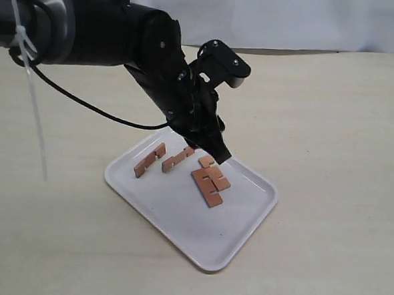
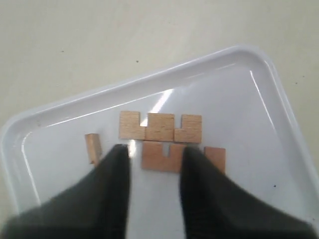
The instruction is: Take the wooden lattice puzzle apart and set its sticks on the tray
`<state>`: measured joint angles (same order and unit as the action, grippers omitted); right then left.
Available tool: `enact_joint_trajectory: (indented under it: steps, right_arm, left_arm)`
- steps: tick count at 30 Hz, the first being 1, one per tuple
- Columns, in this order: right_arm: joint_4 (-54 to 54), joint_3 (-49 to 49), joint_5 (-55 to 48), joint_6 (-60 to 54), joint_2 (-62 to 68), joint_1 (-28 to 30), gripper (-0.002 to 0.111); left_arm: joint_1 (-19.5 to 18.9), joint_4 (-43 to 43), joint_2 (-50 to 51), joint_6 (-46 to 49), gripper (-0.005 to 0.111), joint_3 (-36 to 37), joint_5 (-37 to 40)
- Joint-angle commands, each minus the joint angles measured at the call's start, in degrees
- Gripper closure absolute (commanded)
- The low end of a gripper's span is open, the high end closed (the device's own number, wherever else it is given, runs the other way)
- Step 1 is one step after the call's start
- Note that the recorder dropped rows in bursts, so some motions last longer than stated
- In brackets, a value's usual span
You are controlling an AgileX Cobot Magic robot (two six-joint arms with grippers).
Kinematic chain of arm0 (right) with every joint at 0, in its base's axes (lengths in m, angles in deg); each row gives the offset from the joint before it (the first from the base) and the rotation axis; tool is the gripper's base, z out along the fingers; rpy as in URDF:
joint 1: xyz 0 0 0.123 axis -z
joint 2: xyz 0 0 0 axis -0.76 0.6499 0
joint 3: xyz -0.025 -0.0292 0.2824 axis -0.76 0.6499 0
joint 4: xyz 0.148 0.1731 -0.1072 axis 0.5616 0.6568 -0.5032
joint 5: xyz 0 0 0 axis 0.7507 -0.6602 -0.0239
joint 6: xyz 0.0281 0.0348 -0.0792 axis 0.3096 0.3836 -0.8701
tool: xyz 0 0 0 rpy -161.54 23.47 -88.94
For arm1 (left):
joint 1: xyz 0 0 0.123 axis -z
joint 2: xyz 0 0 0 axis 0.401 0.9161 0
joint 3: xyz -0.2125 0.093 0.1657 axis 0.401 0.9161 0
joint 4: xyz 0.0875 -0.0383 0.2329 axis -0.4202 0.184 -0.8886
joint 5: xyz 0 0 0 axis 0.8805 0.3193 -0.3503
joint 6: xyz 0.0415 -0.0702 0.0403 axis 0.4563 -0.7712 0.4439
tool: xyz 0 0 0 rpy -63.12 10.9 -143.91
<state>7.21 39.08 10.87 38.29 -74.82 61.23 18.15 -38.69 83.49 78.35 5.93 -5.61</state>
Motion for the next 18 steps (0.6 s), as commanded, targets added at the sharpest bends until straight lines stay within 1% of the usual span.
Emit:
enact_joint_trajectory:
  steps: [1, 7, 9, 11, 13, 16, 18]
  right_arm:
    - [0.0, 0.2, 0.0, 0.0, 0.4, -0.1, 0.102]
    - [0.0, 0.2, 0.0, 0.0, 0.4, -0.1, 0.102]
    - [0.0, 0.2, 0.0, 0.0, 0.4, -0.1, 0.102]
    - [0.0, 0.2, 0.0, 0.0, 0.4, -0.1, 0.102]
    - [0.0, 0.2, 0.0, 0.0, 0.4, -0.1, 0.102]
    - [0.0, 0.2, 0.0, 0.0, 0.4, -0.1, 0.102]
    - [0.0, 0.2, 0.0, 0.0, 0.4, -0.1, 0.102]
  left_arm:
    - [-2.7, -2.8, -1.0, -2.7, 0.107, 0.2, -0.6]
    - [-8.6, -0.5, -1.3, -2.7, 0.107, 2.6, -1.3]
    - [-10.8, 1.5, -1.6, -2.7, 0.107, 2.8, -2.2]
    - [-12.7, 5.3, -2.1, -2.7, 0.107, 2.7, -4.2]
    - [-13.9, 6.5, -3.1, -2.8, 0.107, 2.7, -5.5]
    - [-15.8, 5.7, -4.4, -4.0, 0.107, 2.7, -6.3]
    - [-17.8, 1.2, -5.7, -7.6, 0.107, 2.7, -3.9]
